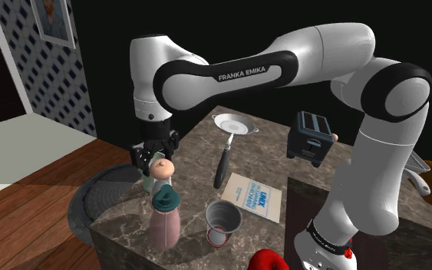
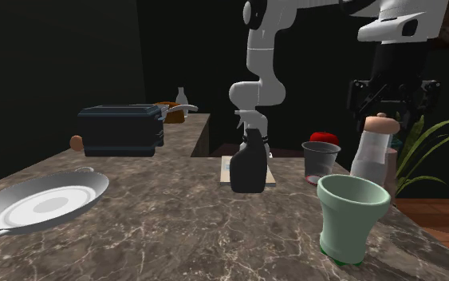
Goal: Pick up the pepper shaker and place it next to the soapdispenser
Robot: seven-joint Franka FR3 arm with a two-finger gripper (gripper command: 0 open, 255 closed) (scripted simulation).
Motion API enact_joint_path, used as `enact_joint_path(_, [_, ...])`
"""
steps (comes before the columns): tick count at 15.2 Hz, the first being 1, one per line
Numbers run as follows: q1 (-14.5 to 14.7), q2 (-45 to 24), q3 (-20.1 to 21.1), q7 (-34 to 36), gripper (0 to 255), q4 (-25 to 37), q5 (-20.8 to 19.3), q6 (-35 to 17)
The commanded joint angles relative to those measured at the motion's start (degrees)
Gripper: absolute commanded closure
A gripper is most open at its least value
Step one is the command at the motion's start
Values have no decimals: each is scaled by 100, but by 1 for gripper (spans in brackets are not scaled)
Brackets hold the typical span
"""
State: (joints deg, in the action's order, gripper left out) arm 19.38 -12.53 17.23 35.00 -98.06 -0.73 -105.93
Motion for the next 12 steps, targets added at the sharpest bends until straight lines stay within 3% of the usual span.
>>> enact_joint_path(1, [4, -53, -4, 4, 255, -98, -16, -154])
enact_joint_path(8, [13, -208, -18, 18, 255, -473, -65, -677])
enact_joint_path(12, [13, -208, -18, 18, 255, -473, -65, -677])
